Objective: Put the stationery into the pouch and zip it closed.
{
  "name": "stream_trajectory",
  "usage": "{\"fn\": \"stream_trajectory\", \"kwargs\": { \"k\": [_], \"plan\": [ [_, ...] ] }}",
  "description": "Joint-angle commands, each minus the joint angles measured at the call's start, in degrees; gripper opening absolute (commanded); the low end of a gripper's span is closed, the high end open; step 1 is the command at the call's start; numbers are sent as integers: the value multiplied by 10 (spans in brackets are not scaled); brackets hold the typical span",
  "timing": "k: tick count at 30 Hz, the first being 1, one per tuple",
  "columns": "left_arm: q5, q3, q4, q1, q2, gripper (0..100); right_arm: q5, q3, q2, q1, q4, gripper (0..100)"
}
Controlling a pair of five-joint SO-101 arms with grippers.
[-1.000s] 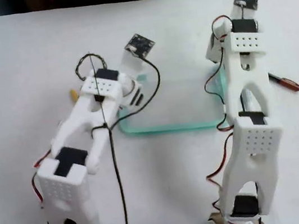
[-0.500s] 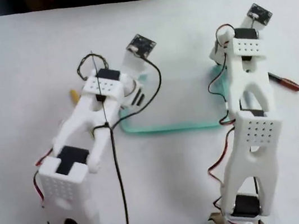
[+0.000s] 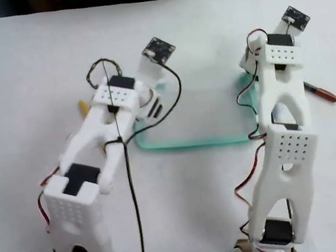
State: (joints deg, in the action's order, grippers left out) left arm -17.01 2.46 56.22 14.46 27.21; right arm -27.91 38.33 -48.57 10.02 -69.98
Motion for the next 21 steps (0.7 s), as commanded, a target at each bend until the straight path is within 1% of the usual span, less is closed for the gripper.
{"fn": "stream_trajectory", "kwargs": {
  "k": [1, 4, 9, 14, 17, 21],
  "plan": [
    [3, 21, 3, -4, -5, 172, 3, 13, 11, 14, -22, 17],
    [2, 21, 3, -5, -5, 172, 4, 40, 40, 20, -61, 18],
    [0, 21, 3, -4, -4, 171, 61, 113, 109, 20, -148, 18],
    [2, 21, 3, -4, -4, 170, 94, 171, 176, 18, -223, 18],
    [3, 19, 4, -1, -5, 172, 100, 207, 218, 18, -261, 18],
    [-1, 35, 48, 10, -6, 183, 125, 248, 275, 18, -283, 18]
  ]
}}
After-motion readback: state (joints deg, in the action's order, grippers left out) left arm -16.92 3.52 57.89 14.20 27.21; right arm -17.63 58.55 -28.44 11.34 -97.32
